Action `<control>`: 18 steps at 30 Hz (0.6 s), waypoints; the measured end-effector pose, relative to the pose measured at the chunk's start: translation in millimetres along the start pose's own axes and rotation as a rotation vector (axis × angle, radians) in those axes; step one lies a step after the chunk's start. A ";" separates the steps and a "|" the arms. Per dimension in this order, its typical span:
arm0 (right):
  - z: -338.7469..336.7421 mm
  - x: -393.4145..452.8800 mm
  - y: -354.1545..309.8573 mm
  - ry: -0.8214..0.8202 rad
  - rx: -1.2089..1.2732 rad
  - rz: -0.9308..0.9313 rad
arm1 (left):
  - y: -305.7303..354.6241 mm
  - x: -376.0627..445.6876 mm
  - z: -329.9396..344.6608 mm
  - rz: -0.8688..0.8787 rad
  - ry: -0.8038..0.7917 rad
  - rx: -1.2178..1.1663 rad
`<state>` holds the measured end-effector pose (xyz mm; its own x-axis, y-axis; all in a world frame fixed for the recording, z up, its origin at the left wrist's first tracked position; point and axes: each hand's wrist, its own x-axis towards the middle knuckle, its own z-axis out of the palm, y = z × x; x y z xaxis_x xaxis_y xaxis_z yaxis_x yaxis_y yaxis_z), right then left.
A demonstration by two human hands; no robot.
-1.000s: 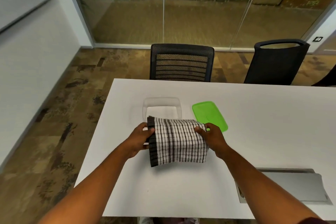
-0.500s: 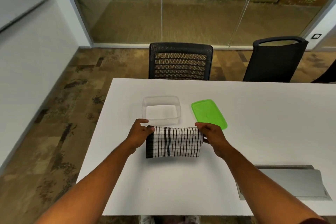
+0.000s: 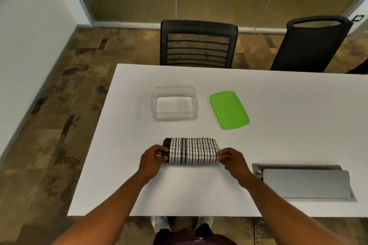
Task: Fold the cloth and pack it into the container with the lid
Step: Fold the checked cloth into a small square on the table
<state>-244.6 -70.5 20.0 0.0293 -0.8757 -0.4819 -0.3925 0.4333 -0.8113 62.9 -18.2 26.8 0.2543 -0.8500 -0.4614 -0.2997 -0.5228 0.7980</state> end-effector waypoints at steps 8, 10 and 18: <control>26.9 -7.3 57.7 0.078 -0.129 0.277 | -55.9 -6.0 22.4 -0.334 -0.026 0.056; 29.4 1.1 53.8 0.120 -0.120 0.308 | -50.7 -0.8 21.0 -0.332 -0.008 0.067; 38.0 15.5 46.2 0.131 -0.273 0.192 | -33.2 12.1 24.9 -0.264 -0.058 -0.063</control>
<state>-227.4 -56.0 -37.5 -0.1796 -0.8115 -0.5561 -0.6111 0.5350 -0.5834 53.0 -12.7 -15.0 0.2620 -0.6884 -0.6764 -0.1718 -0.7230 0.6692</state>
